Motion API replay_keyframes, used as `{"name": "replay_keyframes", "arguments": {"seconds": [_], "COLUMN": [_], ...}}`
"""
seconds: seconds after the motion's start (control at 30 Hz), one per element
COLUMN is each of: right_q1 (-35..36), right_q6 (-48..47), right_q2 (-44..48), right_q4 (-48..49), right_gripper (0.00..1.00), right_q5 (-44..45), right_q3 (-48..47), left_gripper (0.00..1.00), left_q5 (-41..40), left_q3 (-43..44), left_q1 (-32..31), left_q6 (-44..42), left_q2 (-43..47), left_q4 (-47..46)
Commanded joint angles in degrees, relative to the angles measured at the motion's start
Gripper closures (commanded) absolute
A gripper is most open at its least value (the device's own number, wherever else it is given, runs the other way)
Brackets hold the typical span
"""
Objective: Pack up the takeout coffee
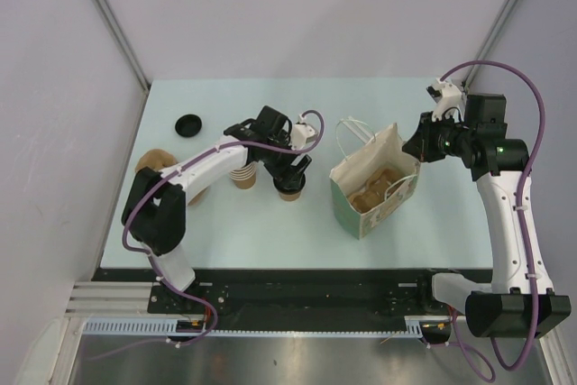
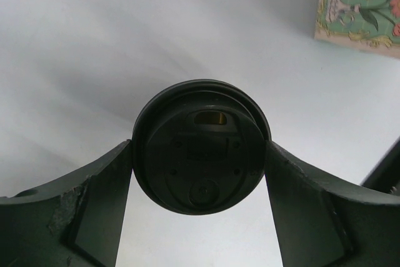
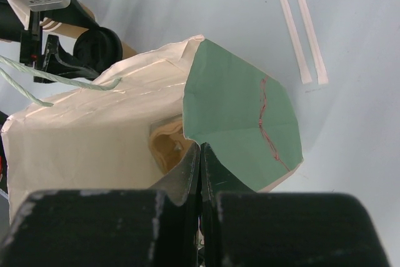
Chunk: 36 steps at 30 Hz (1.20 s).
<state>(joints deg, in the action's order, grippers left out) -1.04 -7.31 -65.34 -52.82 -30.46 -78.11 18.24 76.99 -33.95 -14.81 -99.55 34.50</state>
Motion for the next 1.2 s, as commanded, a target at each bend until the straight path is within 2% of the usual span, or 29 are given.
{"name": "replay_keyframes", "arguments": {"seconds": [0.0, 0.13, 0.23, 0.27, 0.33, 0.37, 0.47, 0.57, 0.67, 0.77, 0.93, 1.17], "right_q1": [-0.28, -0.37, -0.28, -0.37, -0.28, -0.37, -0.28, -0.28, -0.28, -0.28, -0.28, -0.11], "right_q6": [0.28, 0.72, 1.16, 1.33, 2.21, 2.47, 3.97, 4.76, 5.46, 6.61, 6.96, 9.86], "right_q2": [0.48, 0.30, -0.13, -0.22, -0.40, -0.49, -0.58, -0.49, -0.14, -0.31, 0.39, 1.09], "right_q4": [0.35, 0.00, 0.34, 0.61, 1.48, 1.84, 3.33, 3.95, 4.21, 4.39, 4.21, 4.74], "right_gripper": [1.00, 1.00, 1.00, 1.00, 1.00, 1.00, 1.00, 1.00, 1.00, 1.00, 1.00, 1.00], "right_q5": [-1.01, -1.27, -1.45, -1.62, -1.97, -2.24, -2.59, -2.15, -2.24, -2.41, -2.24, -3.29], "right_q3": [-0.03, -0.03, -0.03, 0.06, 0.23, 0.58, 1.20, 1.55, 1.55, 1.73, 1.81, 2.96], "left_gripper": [0.81, 0.88, 0.90, 0.91, 0.91, 0.92, 0.92, 0.93, 0.93, 0.93, 0.95, 0.96], "left_q5": [0.65, 3.72, 8.03, 8.74, 11.20, 11.90, 14.89, 16.91, 17.97, 17.27, 16.22, 6.65], "left_q3": [6.31, 14.83, 26.07, 32.72, 40.30, 48.35, 61.57, 62.31, 63.45, 62.58, 56.45, 47.73], "left_q1": [1.43, 3.72, 4.86, 4.86, 4.86, 4.78, 4.34, -0.04, -8.37, -13.83, -17.80, -22.29], "left_q6": [-0.93, 0.13, 1.18, 1.62, 2.50, 4.16, 8.38, 9.26, 8.75, 7.87, 6.99, 3.56], "left_q2": [5.75, 8.31, 8.32, 8.06, 6.05, 5.07, 1.21, 2.43, 2.52, 2.43, -0.38, -4.16], "left_q4": [7.59, 14.51, 19.18, 20.16, 22.96, 23.85, 25.45, 22.19, 21.22, 19.47, 19.20, 15.78]}}
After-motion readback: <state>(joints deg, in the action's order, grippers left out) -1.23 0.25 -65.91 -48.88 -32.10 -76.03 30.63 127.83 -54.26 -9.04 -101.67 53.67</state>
